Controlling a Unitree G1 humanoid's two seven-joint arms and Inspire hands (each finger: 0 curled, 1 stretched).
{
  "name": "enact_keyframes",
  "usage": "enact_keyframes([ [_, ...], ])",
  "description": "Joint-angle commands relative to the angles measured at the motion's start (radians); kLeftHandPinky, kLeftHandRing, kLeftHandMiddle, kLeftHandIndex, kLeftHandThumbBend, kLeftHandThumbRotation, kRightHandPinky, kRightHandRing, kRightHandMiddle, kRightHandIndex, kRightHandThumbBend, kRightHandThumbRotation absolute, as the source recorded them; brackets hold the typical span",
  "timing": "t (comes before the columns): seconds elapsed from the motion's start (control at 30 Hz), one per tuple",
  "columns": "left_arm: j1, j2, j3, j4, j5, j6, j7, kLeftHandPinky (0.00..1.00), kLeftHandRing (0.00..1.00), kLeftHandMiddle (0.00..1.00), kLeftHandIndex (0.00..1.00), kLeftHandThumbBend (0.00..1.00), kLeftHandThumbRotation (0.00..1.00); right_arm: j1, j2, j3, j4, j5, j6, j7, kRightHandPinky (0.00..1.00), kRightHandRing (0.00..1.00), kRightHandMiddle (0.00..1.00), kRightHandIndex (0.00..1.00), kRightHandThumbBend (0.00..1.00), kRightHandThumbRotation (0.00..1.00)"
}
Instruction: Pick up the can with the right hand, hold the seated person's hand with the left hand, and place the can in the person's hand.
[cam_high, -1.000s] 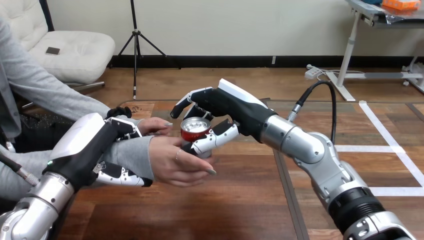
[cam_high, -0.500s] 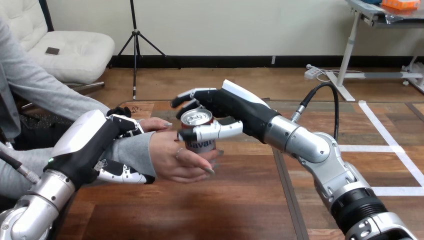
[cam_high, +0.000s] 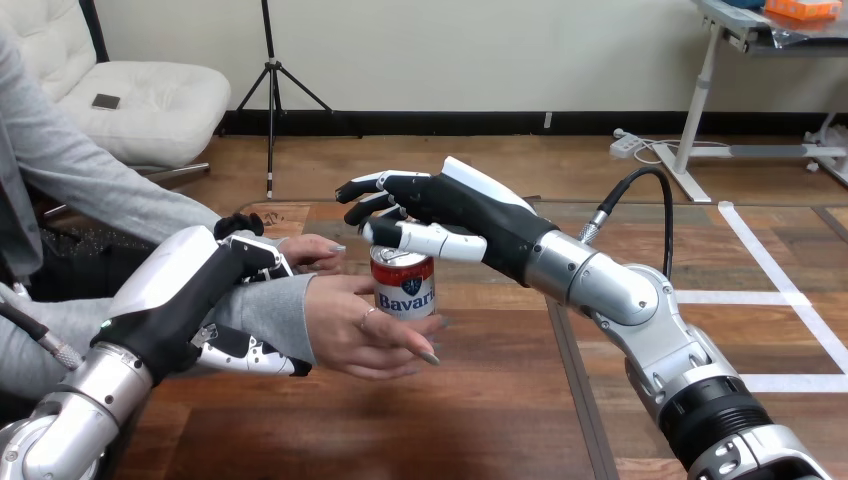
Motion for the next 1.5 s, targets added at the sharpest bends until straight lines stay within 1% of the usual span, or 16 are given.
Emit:
enact_keyframes([
  [0.0,-0.058,-0.025,-0.003,-0.086,-0.039,-0.008,0.000,0.20,0.25,0.33,0.41,0.76,0.00,-0.019,-0.009,-0.036,-0.016,0.031,-0.016,-0.002,0.64,0.80,0.82,0.85,1.00,1.00],
  [0.23,-0.060,-0.026,-0.003,-0.080,-0.035,-0.016,0.005,0.21,0.25,0.32,0.41,0.77,0.00,-0.013,-0.022,-0.034,-0.017,0.032,-0.025,-0.008,0.67,0.81,0.83,0.86,1.00,1.00],
  [0.53,-0.065,-0.024,-0.005,-0.066,-0.029,-0.036,0.014,0.21,0.24,0.32,0.41,0.78,0.00,-0.003,-0.032,-0.042,-0.025,0.040,-0.026,-0.007,0.68,0.79,0.82,0.85,1.00,1.00],
  [0.63,-0.061,-0.026,-0.004,-0.074,-0.033,-0.026,0.010,0.20,0.24,0.31,0.41,0.78,0.00,0.002,-0.035,-0.045,-0.030,0.044,-0.023,-0.006,0.68,0.79,0.82,0.85,1.00,1.00],
  [0.93,-0.056,-0.024,-0.004,-0.080,-0.030,-0.026,0.009,0.19,0.24,0.31,0.40,0.78,0.00,0.024,-0.038,-0.064,-0.055,0.068,-0.019,0.001,0.69,0.78,0.81,0.84,1.00,1.00],
  [1.07,-0.044,-0.024,-0.001,-0.096,-0.032,-0.015,0.006,0.20,0.25,0.32,0.41,0.77,0.00,0.052,-0.032,-0.083,-0.089,0.099,-0.001,0.010,0.69,0.78,0.80,0.83,1.00,1.00],
  [1.13,-0.040,-0.025,-0.001,-0.101,-0.031,-0.012,0.007,0.21,0.25,0.33,0.41,0.77,0.00,0.060,-0.032,-0.085,-0.100,0.105,0.004,0.012,0.69,0.78,0.80,0.83,1.00,1.00],
  [1.2,-0.036,-0.025,0.001,-0.102,-0.032,-0.018,0.011,0.21,0.25,0.33,0.41,0.77,0.00,0.078,-0.031,-0.093,-0.120,0.119,0.000,0.015,0.69,0.78,0.80,0.83,1.00,1.00],
  [1.27,-0.031,-0.024,0.003,-0.106,-0.031,-0.017,0.012,0.22,0.26,0.33,0.41,0.78,0.00,0.103,-0.029,-0.105,-0.154,0.146,0.010,0.025,0.69,0.77,0.80,0.83,1.00,1.00],
  [1.33,-0.028,-0.023,0.003,-0.109,-0.030,-0.016,0.012,0.22,0.26,0.33,0.41,0.78,0.00,0.115,-0.028,-0.109,-0.172,0.156,0.019,0.030,0.69,0.77,0.80,0.83,1.00,1.00],
  [1.4,-0.024,-0.019,0.004,-0.118,-0.024,-0.005,0.009,0.22,0.26,0.34,0.41,0.78,0.00,0.135,-0.028,-0.115,-0.199,0.164,0.024,0.024,0.69,0.77,0.80,0.83,1.00,1.00],
  [1.47,-0.021,-0.014,0.003,-0.122,-0.035,-0.001,-0.008,0.23,0.27,0.34,0.41,0.78,0.00,0.158,-0.026,-0.124,-0.225,0.178,0.022,0.019,0.69,0.76,0.79,0.83,1.00,1.00],
])
